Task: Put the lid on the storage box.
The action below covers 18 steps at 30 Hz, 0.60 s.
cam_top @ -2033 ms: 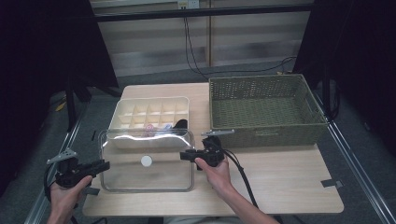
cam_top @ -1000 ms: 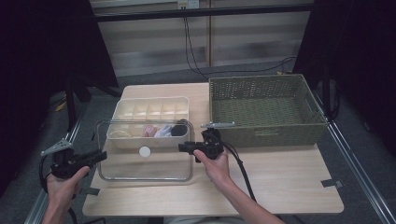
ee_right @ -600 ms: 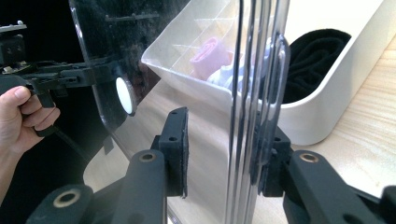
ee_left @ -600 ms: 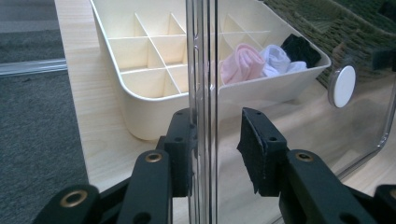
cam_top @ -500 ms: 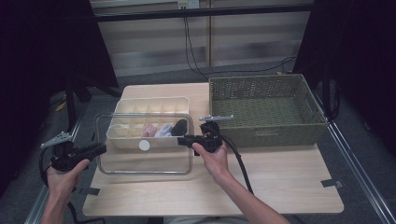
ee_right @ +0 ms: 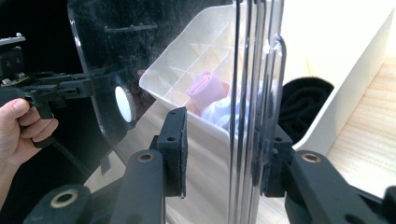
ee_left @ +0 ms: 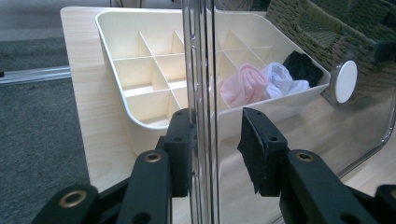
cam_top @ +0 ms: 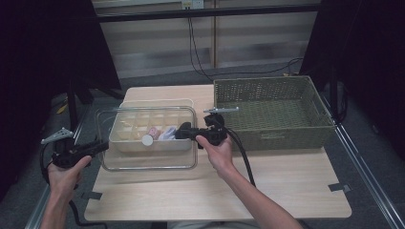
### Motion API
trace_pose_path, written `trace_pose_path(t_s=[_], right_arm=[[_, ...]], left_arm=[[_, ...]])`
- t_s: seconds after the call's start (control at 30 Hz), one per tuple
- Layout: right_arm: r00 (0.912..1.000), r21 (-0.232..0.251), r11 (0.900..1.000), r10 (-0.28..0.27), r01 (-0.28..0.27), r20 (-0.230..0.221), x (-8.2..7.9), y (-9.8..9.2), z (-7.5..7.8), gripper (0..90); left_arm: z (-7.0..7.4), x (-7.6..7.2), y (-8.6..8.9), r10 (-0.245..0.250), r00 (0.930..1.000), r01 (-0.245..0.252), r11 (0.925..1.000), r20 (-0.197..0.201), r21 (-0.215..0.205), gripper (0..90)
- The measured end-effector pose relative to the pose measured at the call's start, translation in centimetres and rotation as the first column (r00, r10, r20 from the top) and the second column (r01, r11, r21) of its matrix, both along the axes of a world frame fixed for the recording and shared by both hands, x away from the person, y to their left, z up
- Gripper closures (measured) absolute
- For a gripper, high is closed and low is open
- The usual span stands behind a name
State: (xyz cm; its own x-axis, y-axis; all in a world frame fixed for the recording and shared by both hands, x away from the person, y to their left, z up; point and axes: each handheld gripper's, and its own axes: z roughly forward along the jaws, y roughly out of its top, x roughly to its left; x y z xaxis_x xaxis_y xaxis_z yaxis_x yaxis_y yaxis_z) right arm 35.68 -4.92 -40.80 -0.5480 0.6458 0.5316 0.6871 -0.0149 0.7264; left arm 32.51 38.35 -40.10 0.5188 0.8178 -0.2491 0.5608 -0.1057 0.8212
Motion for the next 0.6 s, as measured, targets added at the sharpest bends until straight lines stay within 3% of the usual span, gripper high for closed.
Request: trace_pose_path(t_s=[0.6], right_arm=[[0.9996, -0.008, 1.000, -0.028, 0.028, 0.008, 3.6, 0.2, 1.7, 59.0]], left_arm=[[1.2, 2.9, -0.3, 0.013, 0.9999, -0.013, 0.9998, -0.005, 0.015, 64.6]])
